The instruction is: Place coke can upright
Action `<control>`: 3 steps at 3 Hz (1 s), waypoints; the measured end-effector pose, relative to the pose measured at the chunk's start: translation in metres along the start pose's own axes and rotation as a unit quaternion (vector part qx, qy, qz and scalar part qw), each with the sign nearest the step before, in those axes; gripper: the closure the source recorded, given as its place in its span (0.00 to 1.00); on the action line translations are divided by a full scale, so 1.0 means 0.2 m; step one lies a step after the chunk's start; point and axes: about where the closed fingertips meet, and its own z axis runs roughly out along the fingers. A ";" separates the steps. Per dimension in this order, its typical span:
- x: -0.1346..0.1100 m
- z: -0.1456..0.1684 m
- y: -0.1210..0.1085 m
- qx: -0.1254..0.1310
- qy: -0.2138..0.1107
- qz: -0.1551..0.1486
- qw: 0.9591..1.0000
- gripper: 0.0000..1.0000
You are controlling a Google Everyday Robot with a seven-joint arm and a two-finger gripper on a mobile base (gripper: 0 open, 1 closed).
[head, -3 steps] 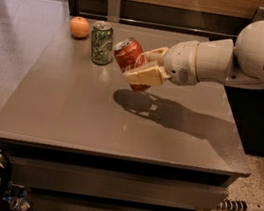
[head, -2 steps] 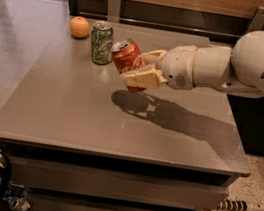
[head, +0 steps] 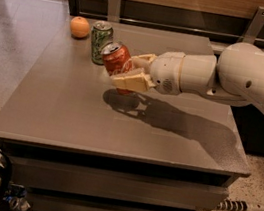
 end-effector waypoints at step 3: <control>0.07 0.05 0.00 0.014 -0.064 0.061 0.996 1.00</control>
Offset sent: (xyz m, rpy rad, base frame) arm 0.0063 -0.0017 -0.0220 0.1941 0.0878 -0.0758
